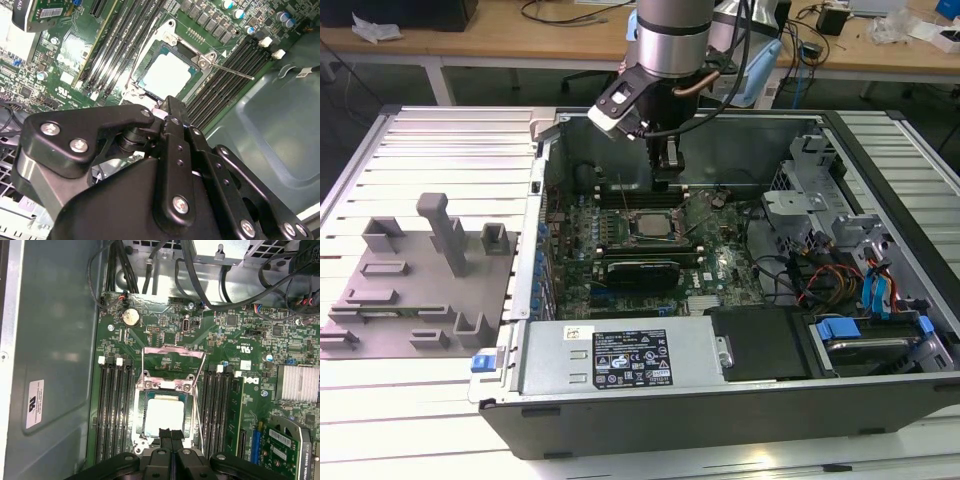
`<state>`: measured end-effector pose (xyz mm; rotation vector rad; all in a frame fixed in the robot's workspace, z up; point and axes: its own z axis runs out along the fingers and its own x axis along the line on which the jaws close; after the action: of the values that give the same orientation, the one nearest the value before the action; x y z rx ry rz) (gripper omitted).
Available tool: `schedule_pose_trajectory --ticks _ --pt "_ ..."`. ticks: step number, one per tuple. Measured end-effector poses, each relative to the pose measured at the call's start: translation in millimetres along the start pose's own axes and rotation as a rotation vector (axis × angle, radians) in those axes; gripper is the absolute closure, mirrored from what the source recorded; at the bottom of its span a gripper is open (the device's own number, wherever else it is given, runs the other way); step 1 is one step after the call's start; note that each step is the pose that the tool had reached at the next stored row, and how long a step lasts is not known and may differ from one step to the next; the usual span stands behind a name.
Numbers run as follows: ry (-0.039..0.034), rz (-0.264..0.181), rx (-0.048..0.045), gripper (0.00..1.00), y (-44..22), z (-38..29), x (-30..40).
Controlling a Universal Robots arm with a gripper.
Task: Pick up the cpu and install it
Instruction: 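Close the cpu cover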
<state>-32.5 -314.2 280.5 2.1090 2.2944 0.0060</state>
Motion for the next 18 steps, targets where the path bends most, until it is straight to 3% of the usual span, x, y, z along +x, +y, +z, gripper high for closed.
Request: schedule_pose_trajectory --ticks 18 --pt "0.0 0.0 0.0 0.89 11.8 0.3 -1.0"
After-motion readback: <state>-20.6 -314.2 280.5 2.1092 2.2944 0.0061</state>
